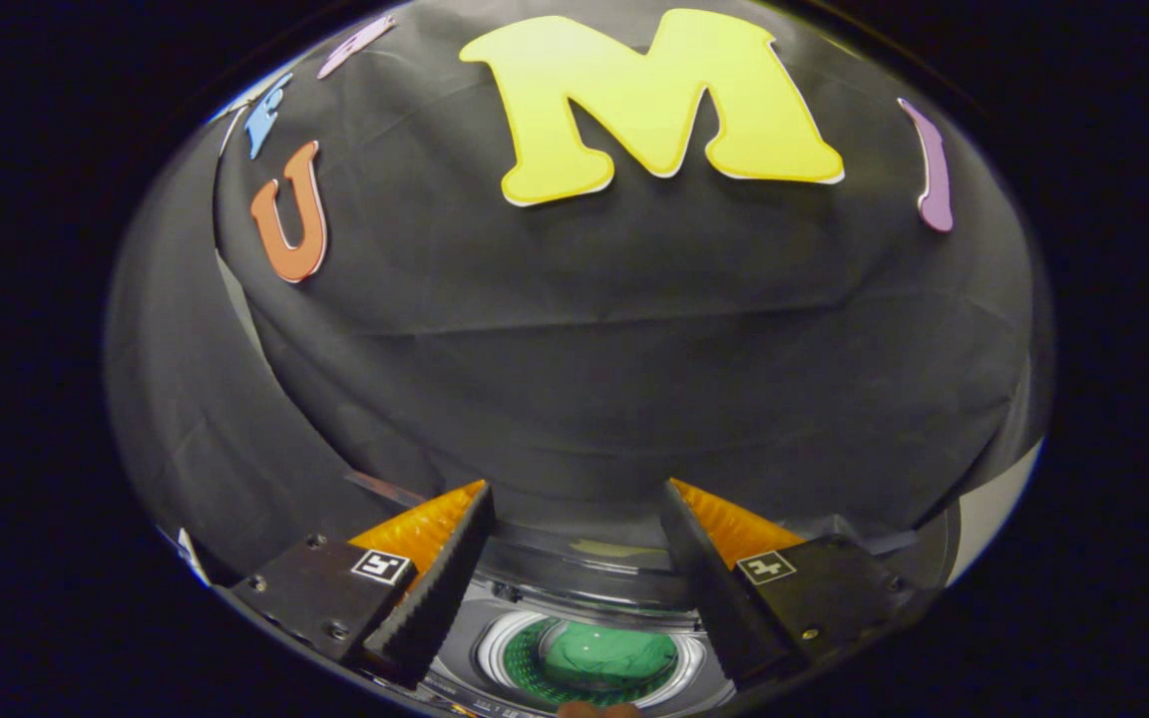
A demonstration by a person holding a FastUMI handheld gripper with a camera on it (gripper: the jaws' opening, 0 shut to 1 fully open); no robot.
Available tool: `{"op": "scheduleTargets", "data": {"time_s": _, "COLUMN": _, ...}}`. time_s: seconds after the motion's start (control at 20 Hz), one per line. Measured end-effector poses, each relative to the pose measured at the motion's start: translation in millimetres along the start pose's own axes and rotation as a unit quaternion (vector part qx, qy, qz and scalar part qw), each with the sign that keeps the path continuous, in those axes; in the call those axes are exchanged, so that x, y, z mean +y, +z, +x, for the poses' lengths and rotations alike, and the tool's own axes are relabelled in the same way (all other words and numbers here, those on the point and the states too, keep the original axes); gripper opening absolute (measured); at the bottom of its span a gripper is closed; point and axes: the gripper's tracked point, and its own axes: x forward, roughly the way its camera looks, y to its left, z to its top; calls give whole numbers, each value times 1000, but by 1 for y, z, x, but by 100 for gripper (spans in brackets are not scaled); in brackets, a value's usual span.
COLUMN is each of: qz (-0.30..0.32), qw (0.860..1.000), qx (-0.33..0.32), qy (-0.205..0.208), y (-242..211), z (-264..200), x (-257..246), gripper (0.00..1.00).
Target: Put the clothes into the washing machine and then close the washing machine lid.
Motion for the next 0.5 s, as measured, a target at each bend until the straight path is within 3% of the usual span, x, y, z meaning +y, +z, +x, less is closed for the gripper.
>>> {"op": "scheduleTargets", "data": {"time_s": 0.2, "qz": 16, "qw": 1000, "qx": -16, "qy": -21, "y": 11, "z": 10, "x": -14, "gripper": 100}}
{"op": "scheduleTargets", "data": {"time_s": 0.5, "qz": -5, "qw": 998, "qx": 23, "qy": -55, "y": 2, "z": 26, "x": -26, "gripper": 100}}
